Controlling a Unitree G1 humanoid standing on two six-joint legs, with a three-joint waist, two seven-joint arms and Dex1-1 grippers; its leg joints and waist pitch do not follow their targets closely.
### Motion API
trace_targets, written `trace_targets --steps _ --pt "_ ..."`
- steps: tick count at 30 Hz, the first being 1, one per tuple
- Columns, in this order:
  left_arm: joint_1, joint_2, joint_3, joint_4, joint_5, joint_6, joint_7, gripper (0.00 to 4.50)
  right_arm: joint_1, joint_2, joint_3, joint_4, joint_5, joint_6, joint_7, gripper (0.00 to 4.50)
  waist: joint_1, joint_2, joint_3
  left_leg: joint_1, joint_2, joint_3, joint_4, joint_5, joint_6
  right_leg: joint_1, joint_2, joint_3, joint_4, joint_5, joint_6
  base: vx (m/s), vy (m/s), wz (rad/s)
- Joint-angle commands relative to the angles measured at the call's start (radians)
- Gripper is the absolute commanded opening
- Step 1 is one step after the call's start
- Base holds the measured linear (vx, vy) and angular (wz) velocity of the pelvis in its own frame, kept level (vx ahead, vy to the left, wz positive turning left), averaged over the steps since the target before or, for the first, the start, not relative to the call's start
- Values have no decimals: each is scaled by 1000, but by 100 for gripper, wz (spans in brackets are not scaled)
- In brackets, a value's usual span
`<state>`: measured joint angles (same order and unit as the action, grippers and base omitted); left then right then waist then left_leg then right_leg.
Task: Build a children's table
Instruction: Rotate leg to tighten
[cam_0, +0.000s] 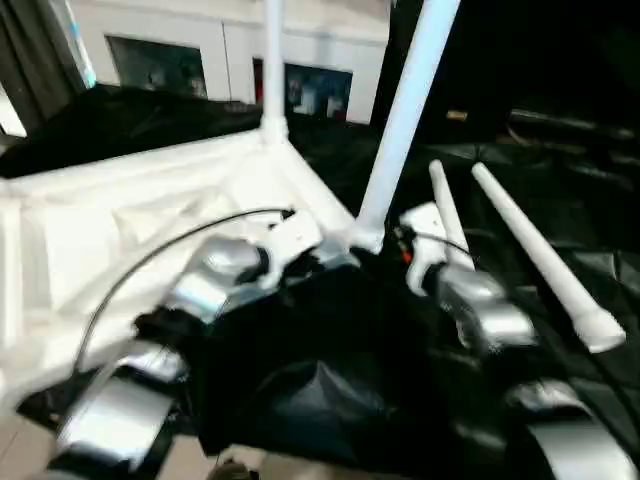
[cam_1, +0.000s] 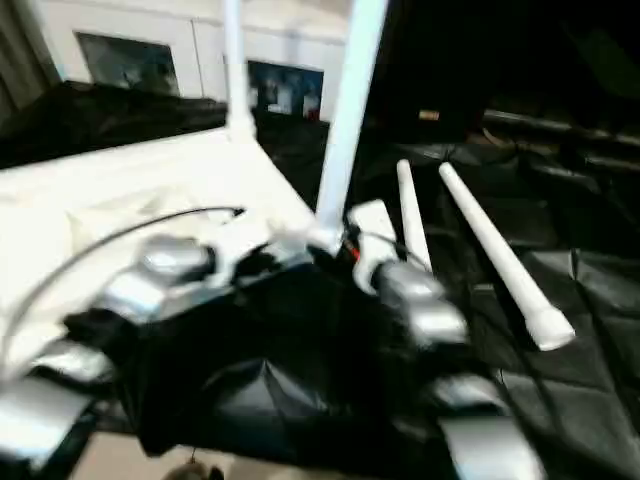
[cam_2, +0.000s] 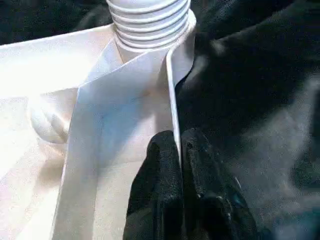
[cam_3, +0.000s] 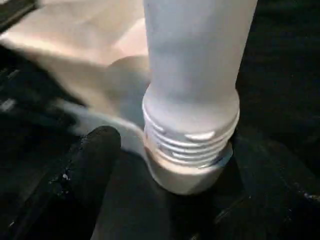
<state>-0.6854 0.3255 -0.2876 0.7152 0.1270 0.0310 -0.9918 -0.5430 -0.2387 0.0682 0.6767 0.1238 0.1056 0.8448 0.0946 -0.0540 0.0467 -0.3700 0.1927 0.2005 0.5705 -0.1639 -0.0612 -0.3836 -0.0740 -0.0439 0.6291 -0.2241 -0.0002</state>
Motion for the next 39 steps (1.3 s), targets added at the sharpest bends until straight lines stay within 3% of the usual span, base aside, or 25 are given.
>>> trace_targets --steps 1,9,12,13,15,20,28,31,32,34,35,36,38,39 --pt "24 5 -34 -25 -25 -62 -87 0 1 -25 48 -48 23 14 128 389 6 -2 -57 15 46 -22 -56 -176 62 37 -73 40 -76 -57 -229 0 0 0" --pt "72 66 -35 -111 -89 -60 -264 0 2 -70 72 -61 15 16 223 389 17 1 -56 19 51 -16 -56 -177 49 32 -75 41 -70 -48 -253 0 0 0" --pt "74 75 -35 -113 -93 -68 -279 0 -1 -68 75 -57 12 10 233 389 26 -2 -53 20 51 -15 -59 -193 39 30 -75 41 -73 -84 -242 0 0 0" --pt "73 76 -34 -112 -93 -70 -282 0 -1 -68 77 -58 13 12 238 363 27 -1 -53 19 51 -17 -60 -194 31 31 -76 41 -73 -96 -235 0 0 0" --pt "72 78 -32 -111 -90 -72 -283 0 1 -69 84 -59 14 14 254 355 24 -6 -53 19 51 -18 -61 -198 27 31 -77 41 -74 -101 -230 0 0 0" --pt "75 80 -23 -121 -89 -65 -285 0 3 -67 86 -60 21 17 266 308 26 -7 -55 17 49 -17 -58 -167 37 33 -76 41 -71 -75 -227 0 0 0" --pt "73 69 -11 -104 -81 -64 -241 0 21 -28 53 -56 41 25 208 279 25 -7 -54 17 49 -17 -58 -173 36 31 -77 41 -72 -88 -226 0 0 0" --pt "31 17 5 -22 -26 -34 -62 0 20 36 30 28 -7 16 -4 278 16 -6 -49 22 48 -19 -64 -217 12 25 -79 44 -83 -167 -212 0 0 0" --pt "31 17 5 -22 -26 -34 -62 0 20 36 30 28 -7 16 -4 277 15 -5 -48 23 48 -20 -65 -230 3 23 -81 44 -86 -194 -208 0 0 0" --pt "-16 -75 22 44 -9 24 101 0 -21 139 -40 150 -16 30 -320 277 8 0 -47 29 48 -22 -70 -256 -36 17 -82 46 -90 -255 -199 0 0 0" --pt "-24 -92 23 54 -5 33 129 0 -30 157 -51 172 -19 30 -380 277 6 -2 -46 29 47 -25 -72 -269 -45 18 -83 46 -92 -281 -194 0 0 0" --pt "-24 -92 23 54 -5 33 129 0 -30 157 -51 172 -19 30 -380 277 4 -5 -48 25 45 -28 -73 -278 -51 24 -84 43 -94 -314 -179 0 0 0" --pt "-44 -142 25 82 4 60 206 0 -57 199 -83 223 -10 39 -509 276 2 0 -46 27 44 -25 -70 -302 -34 17 -84 48 -102 -312 -169 0 0 0" --pt "-53 -166 28 95 7 72 245 0 -69 220 -101 243 1 41 -557 276 2 7 -47 28 45 -27 -71 -303 -36 17 -84 49 -100 -313 -170 0 0 0"
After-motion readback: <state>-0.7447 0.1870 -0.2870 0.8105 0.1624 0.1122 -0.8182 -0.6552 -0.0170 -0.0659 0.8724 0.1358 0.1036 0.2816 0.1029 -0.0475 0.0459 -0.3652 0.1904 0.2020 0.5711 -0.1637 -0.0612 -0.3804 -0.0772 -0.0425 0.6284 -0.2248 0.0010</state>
